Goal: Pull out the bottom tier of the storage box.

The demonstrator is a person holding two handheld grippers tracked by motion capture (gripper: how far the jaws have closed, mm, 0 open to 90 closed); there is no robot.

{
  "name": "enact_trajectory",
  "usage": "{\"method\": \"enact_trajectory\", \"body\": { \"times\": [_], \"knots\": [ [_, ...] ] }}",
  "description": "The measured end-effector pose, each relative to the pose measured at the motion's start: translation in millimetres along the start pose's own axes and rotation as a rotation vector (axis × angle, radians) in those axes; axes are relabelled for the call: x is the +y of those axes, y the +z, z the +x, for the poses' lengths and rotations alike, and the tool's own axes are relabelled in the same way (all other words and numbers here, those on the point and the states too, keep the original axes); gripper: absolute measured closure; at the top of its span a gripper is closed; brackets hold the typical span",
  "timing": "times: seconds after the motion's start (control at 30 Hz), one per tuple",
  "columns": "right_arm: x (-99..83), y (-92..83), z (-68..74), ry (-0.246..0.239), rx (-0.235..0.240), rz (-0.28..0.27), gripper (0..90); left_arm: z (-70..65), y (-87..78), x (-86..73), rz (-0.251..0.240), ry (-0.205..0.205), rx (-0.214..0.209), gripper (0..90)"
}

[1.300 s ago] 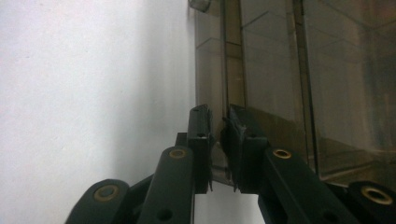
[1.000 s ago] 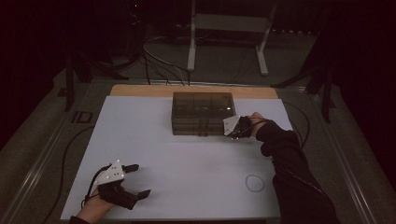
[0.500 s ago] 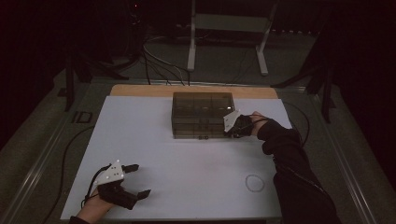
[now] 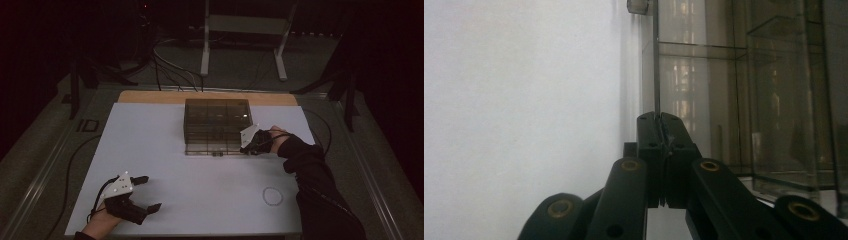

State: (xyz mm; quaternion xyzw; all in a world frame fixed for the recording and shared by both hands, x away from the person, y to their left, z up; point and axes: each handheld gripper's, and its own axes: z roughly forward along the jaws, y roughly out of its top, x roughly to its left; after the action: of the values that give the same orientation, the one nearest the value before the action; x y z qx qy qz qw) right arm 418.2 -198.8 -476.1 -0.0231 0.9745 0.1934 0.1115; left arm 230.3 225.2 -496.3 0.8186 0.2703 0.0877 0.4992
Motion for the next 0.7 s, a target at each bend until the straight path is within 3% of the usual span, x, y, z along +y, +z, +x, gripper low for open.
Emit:
{"method": "enact_trajectory", "body": {
  "times": [0.43, 0.7],
  "knots": [
    [-2.5, -4.6, 18.1, 0.017, 0.001, -0.022, 89.6, -0.2, 0.0, 0.1, 0.0, -0.001, 0.0, 0.0],
    [-3.8, -8.7, 28.1, -0.005, 0.009, -0.027, 89.6, -0.3, 0.0, 0.1, 0.001, 0.0, 0.001, 0.0]
  ]
}}
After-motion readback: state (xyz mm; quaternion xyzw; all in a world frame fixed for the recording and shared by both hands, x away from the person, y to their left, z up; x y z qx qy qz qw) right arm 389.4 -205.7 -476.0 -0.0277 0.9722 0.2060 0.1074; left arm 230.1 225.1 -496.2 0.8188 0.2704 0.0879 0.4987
